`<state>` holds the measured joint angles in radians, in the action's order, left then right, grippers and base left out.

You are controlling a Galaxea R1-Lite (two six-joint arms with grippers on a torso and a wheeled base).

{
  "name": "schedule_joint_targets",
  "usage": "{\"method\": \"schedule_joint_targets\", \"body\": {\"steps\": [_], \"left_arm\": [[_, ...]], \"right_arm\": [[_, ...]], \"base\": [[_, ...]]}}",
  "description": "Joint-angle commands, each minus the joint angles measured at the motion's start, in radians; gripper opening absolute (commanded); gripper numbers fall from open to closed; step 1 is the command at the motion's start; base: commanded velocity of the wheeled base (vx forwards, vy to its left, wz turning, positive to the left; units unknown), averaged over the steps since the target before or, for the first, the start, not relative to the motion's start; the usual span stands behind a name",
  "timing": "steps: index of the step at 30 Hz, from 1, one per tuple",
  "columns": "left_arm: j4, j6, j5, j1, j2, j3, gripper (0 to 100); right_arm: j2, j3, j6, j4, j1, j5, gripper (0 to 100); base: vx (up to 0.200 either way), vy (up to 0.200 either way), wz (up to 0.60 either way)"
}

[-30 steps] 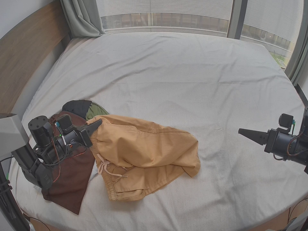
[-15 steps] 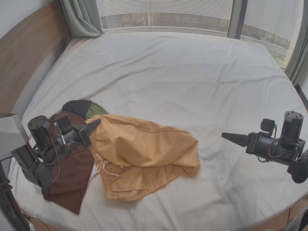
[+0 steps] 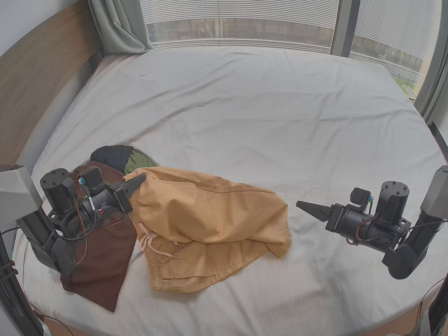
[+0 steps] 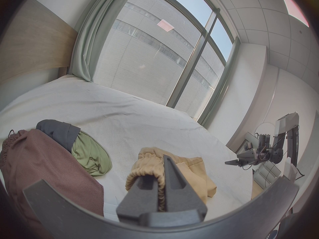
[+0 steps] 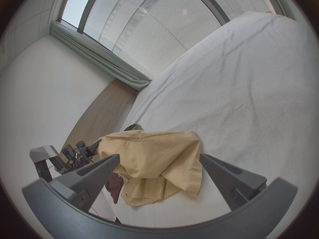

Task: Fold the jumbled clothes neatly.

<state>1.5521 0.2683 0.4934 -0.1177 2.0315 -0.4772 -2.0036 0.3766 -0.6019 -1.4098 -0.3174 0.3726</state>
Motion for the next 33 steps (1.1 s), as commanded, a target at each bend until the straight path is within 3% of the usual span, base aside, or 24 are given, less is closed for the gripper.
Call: {"method": "schedule_joint_targets", "body": {"steps": [1,16,22,33], "left_arm": [[0.0,0.0,0.001,-0.002,0.004,0.002,0],[0.0,0.0,0.002,0.0,0.009,0.005,0],[0.0,0.0,0.002,0.0,0.009,0.003,0],[0.0,0.0,0.004,0.001,0.007,-0.001,0]], "right_arm": [[-0.168,-0.004,-0.021,-0.067,-0.018,-0.021,100],[-0.3,0.016,-0.035,-0.129,-0.04,-0.018,100],[-0.323,0.041,-0.122,-0.13,-0.065,-0.02,100],[-0.323,0.047,-0.187,-0.13,-0.089,-0.018,100]], "base": [[0.0,0.0,0.0],[0.0,0.0,0.0],[0.0,0.0,0.0],[0.0,0.0,0.0]]}}
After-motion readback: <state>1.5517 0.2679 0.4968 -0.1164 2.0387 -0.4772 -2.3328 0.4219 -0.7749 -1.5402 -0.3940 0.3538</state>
